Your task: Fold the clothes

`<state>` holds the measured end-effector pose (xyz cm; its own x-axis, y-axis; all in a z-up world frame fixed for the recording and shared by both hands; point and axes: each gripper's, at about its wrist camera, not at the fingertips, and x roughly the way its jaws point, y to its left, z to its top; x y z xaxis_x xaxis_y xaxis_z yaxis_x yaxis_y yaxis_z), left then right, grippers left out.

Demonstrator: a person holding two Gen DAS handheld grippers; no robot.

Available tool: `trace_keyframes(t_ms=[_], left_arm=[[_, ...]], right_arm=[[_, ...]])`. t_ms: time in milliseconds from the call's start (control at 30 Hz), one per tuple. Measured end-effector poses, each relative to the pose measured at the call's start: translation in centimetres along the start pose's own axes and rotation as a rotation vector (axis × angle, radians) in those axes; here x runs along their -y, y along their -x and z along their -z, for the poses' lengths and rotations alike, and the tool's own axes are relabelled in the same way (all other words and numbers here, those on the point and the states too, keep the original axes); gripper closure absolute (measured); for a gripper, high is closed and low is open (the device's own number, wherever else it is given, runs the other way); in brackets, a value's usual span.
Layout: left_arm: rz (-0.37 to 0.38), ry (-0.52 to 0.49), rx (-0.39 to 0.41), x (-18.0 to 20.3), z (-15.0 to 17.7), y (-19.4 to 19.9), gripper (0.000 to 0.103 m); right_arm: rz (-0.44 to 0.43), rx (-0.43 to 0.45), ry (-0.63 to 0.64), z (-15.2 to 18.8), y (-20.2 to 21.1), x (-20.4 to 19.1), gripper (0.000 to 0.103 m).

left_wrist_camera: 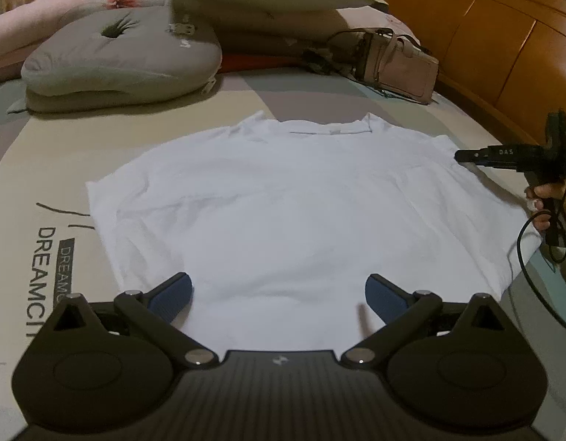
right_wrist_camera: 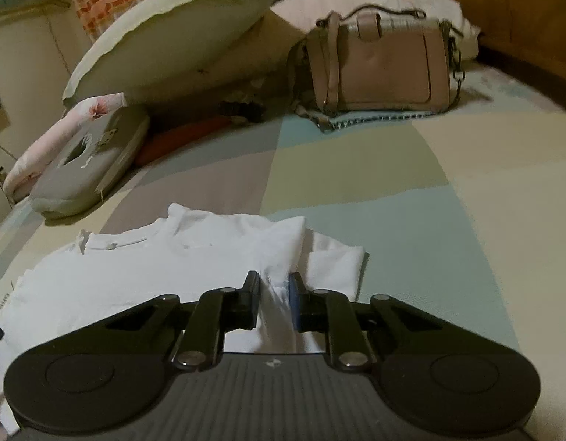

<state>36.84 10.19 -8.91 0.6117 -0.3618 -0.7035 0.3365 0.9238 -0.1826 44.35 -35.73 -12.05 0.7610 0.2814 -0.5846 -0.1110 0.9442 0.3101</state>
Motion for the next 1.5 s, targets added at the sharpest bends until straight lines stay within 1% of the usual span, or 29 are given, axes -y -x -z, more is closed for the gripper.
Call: trace_keyframes(t_ms=[133, 200, 267, 300, 367, 400, 433, 467, 500, 533, 567, 633, 700, 767, 800, 900, 1000, 1100, 1233, 1300, 1367, 1433, 1500], left_arm=[[0.002, 0.008, 0.018, -0.3, -0.2, 0.9, 0.006], [-0.006, 0.005, 0.036, -0.6, -0.2, 1.5, 0.007], [-0.017, 0.018, 0.053, -1.1, -0.4, 1.9, 0.013], [-0.023, 0.031, 0.058, -1.4, -0.5, 2.1, 0.014], [-0.034, 0.058, 0.070, -2.2, -0.7, 2.3, 0.025], [-0.041, 0.072, 0.074, -2.7, -0.8, 2.3, 0.028], [-0.051, 0.087, 0.079, -3.3, -0.9, 2.3, 0.034], [-0.061, 0.107, 0.085, -4.0, -1.1, 2.2, 0.042], [-0.069, 0.129, 0.092, -4.7, -1.4, 2.1, 0.045], [-0.071, 0.153, 0.096, -5.5, -1.7, 1.8, 0.051], [-0.068, 0.177, 0.097, -6.2, -2.0, 1.4, 0.055], [-0.061, 0.225, 0.099, -7.6, -2.6, 0.5, 0.061], [-0.059, 0.266, 0.095, -8.9, -3.2, -0.4, 0.062], [-0.060, 0.279, 0.080, -9.6, -3.6, -1.6, 0.069], [-0.057, 0.284, 0.077, -9.9, -3.7, -2.0, 0.069], [-0.027, 0.345, 0.056, -11.3, -4.2, -3.4, 0.069], [-0.024, 0.381, 0.056, -12.2, -4.6, -4.2, 0.070], [-0.037, 0.411, 0.051, -12.6, -4.8, -4.3, 0.069], [-0.008, 0.421, 0.023, -12.0, -3.7, -3.6, 0.068], [0.016, 0.437, 0.014, -12.0, -3.1, -3.1, 0.066], [0.033, 0.444, 0.003, -12.3, -3.3, -3.4, 0.064], [0.035, 0.453, 0.005, -12.7, -3.9, -4.1, 0.063], [0.034, 0.460, 0.011, -13.0, -4.5, -4.8, 0.063]], right_arm=[[-0.007, 0.039, -0.012, -0.4, 1.7, 0.5, 0.083], [-0.005, 0.031, -0.019, -0.5, 1.9, 0.8, 0.083], [0.020, -0.004, -0.003, -0.3, 1.1, 0.7, 0.083], [0.031, -0.023, -0.001, -0.1, 0.5, 0.7, 0.083], [0.034, -0.042, -0.013, 0.3, -0.3, 0.8, 0.082], [0.029, -0.030, -0.023, 0.4, -0.2, 0.9, 0.080], [0.022, -0.020, -0.032, 0.5, -0.1, 1.0, 0.078], [0.008, -0.018, -0.038, 0.6, -0.1, 1.0, 0.072], [-0.001, -0.016, -0.038, 0.7, 0.0, 1.1, 0.069], [-0.011, -0.014, -0.037, 0.8, 0.1, 1.1, 0.066], [-0.020, -0.012, -0.036, 0.9, 0.1, 1.1, 0.064], [-0.034, -0.010, -0.039, 1.0, 0.1, 1.1, 0.059], [-0.045, -0.009, -0.045, 1.0, 0.1, 1.1, 0.055], [-0.046, -0.008, -0.042, 0.9, 0.0, 1.0, 0.053], [-0.045, -0.007, -0.037, 1.0, -0.1, 0.9, 0.053], [-0.050, -0.003, -0.040, 1.0, -0.2, 1.0, 0.052], [-0.061, 0.002, -0.054, 1.0, -0.2, 1.2, 0.050], [-0.069, 0.006, -0.066, 1.0, -0.1, 1.3, 0.049], [-0.079, 0.006, -0.080, 1.2, 0.2, 1.3, 0.046], [-0.086, 0.003, -0.085, 1.3, 0.4, 1.4, 0.045], [-0.099, 0.003, -0.086, 1.4, 0.4, 1.3, 0.043], [-0.111, 0.004, -0.088, 1.1, 0.0, 1.3, 0.038], [-0.121, 0.007, -0.091, 0.8, -0.4, 1.3, 0.037]])
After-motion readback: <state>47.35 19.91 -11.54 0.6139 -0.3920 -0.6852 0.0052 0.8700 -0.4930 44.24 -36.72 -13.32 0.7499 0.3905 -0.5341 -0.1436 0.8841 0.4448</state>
